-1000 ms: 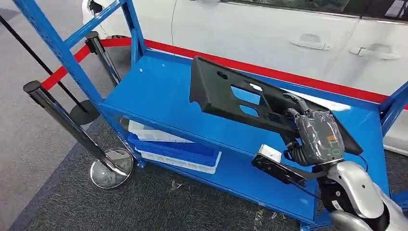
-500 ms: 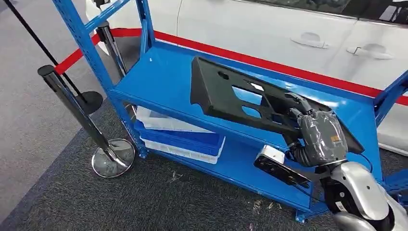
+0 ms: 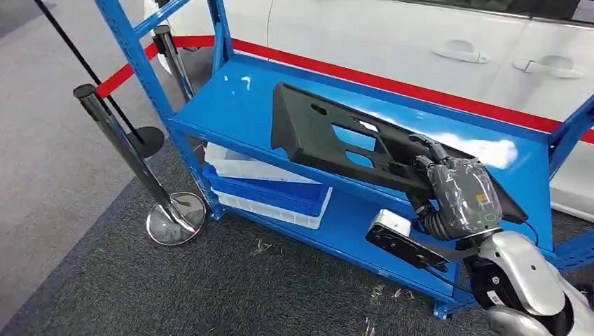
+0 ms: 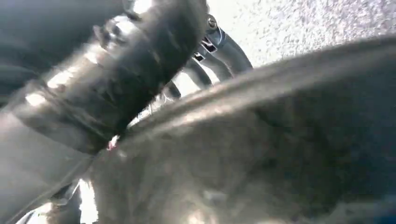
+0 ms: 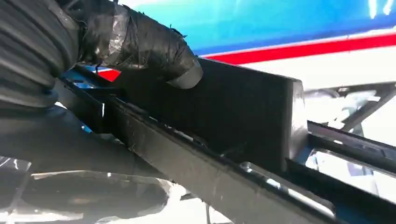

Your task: Take the parts from the cabinet and place them on the table.

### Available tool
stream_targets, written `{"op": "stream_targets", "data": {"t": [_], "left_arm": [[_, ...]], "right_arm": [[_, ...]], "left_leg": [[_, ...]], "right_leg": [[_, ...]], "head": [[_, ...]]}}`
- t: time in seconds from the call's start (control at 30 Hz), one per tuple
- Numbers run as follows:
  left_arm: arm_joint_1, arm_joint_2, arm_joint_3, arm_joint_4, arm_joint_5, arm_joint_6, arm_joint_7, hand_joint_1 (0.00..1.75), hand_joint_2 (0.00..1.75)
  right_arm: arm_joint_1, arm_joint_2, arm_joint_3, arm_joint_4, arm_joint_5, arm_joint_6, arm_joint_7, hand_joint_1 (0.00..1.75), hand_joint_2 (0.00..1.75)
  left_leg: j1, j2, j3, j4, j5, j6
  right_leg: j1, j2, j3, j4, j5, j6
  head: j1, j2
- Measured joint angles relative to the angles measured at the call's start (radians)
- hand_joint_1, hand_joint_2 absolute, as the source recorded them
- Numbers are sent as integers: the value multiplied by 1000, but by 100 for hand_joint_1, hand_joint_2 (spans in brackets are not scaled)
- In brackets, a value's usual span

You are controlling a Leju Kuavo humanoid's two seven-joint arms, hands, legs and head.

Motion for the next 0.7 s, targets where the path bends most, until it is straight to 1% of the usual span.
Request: {"op": "stream_targets", "data": {"t": [0.03, 0.07, 0.1, 0.13, 0.17, 0.2, 0.23, 0.27, 0.3, 0.33, 0.37, 0.4, 0.43, 0.47, 0.5, 0.53, 0.57, 0.6, 0.63, 0.67, 0.7], "left_arm": [[0, 1, 0, 0, 0, 0, -3, 0, 175], [2, 2, 0, 0, 4, -2, -7, 0, 175], [2, 2, 0, 0, 5, -3, -13, 0, 175], [3, 2, 0, 0, 7, -4, -19, 0, 175], [4, 3, 0, 0, 8, -6, -23, 0, 175], [8, 3, 0, 0, 10, -6, -23, 0, 175], [9, 3, 0, 0, 11, -8, -26, 0, 175], [9, 3, 0, 0, 12, -8, -26, 0, 175], [8, 3, 0, 0, 12, -6, -22, 0, 175], [5, 3, 0, 0, 11, 5, -13, 0, 175], [4, 3, 0, 0, 11, 31, -1, 0, 175], [3, 3, 0, 0, 16, 64, 9, 0, 175], [4, 3, 0, 0, 27, 105, 14, 0, 175], [6, 3, 0, 0, 37, 146, 16, 0, 175], [8, 3, 0, 0, 53, 200, 16, 0, 175], [10, 3, 1, 0, 69, 262, 6, 0, 175], [11, 3, 3, 0, 87, 318, -15, 0, 175], [11, 3, 9, 0, 108, 386, -46, 0, 175], [12, 2, 15, 0, 119, 425, -68, 0, 175], [10, 3, 20, 0, 125, 441, -79, 0, 175], [8, 4, 24, 0, 129, 443, -84, 0, 175]], "right_arm": [[0, 0, 0, -1, -2, 2, 3, 175, 175], [-1, 0, 0, -4, -6, 3, 6, 175, 175], [-1, 0, 0, -8, -8, 5, 10, 175, 175], [-3, 0, 0, -11, -9, 6, 11, 175, 175], [-7, -1, 0, -13, -12, 10, 12, 175, 175], [-8, -1, 0, -14, -13, 13, 12, 175, 175], [-9, -1, 1, -14, -13, 14, 13, 175, 175], [-10, -1, 1, -15, -13, 15, 14, 175, 175], [-11, -1, 1, -17, -14, 16, 16, 175, 175], [-16, -1, 1, -18, -18, 21, 18, 175, 175], [-21, -4, 2, -21, -24, 26, 22, 175, 175], [-21, -6, 2, -23, -33, 35, 29, 175, 175], [-20, -11, 3, -25, -41, 40, 37, 175, 175], [-19, -16, 5, -25, -50, 44, 43, 175, 175], [-19, -20, 6, -29, -58, 50, 51, 175, 175], [-19, -27, 7, -32, -65, 52, 57, 175, 175], [-19, -34, 6, -37, -71, 53, 65, 175, 175], [-18, -44, 6, -45, -77, 54, 71, 175, 175], [-17, -53, 5, -51, -80, 55, 73, 175, 175], [-14, -57, 4, -56, -81, 55, 73, 175, 175], [-15, -66, 1, -62, -83, 55, 74, 175, 175]], "left_leg": [[1, 5, 40, -61, 40, 0], [1, 19, 91, -148, 83, 1], [1, 45, 135, -230, 112, 4], [-12, 82, 162, -267, 93, 9], [-20, 81, 159, -284, 99, 26], [-19, 73, 152, -285, 98, 30], [-19, 60, 148, -285, 98, 31], [-17, 47, 149, -295, 99, 38], [-7, 36, 156, -310, 105, 53], [-8, 25, 154, -313, 109, 61], [-9, 18, 151, -313, 112, 66], [-9, 6, 149, -315, 114, 70], [-10, -6, 146, -314, 115, 71], [-12, -18, 144, -310, 115, 71], [-14, -32, 144, -306, 115, 71], [-15, -46, 144, -301, 114, 72], [-17, -60, 144, -298, 113, 73], [-17, -73, 144, -294, 111, 72], [-13, -83, 136, -292, 111, 71], [-19, -96, 126, -281, 112, 66], [-11, -106, 113, -279, 116, 60]], "right_leg": [[0, -10, 0, 2, 0, 0], [-1, -18, 1, 4, -1, 2], [0, -25, 4, 4, -3, 5], [9, -33, 1, 1, -2, 11], [9, -42, -2, 3, 1, 17], [14, -52, -2, 5, 5, 22], [12, -61, -2, 3, 6, 24], [12, -73, 0, 2, 6, 27], [7, -60, -9, 5, -8, 33], [4, 0, -22, 40, -36, 35], [4, 31, -53, 108, -75, 34], [7, 49, -99, 203, -114, 35], [9, 55, -138, 281, -137, 36], [9, 58, -162, 324, -137, 35], [9, 58, -163, 317, -113, 33], [10, 60, -143, 266, -70, 28], [10, 69, -109, 183, -18, 23], [11, 96, -70, 91, 30, 16], [7, 152, -53, 53, 25, 8], [5, 165, -46, 32, 31, 11], [9, 149, -44, 23, 18, 14]], "head": [[-1, 0], [-1, 0], [-2, 0], [-2, 0], [-3, 0], [-1, 0], [-3, 0], [-2, 0], [-2, 0], [4, 0], [7, 0], [10, 0], [10, 0], [9, 0], [10, 0], [10, 0], [10, 0], [10, 0], [9, 0], [4, 0], [6, 0]]}}
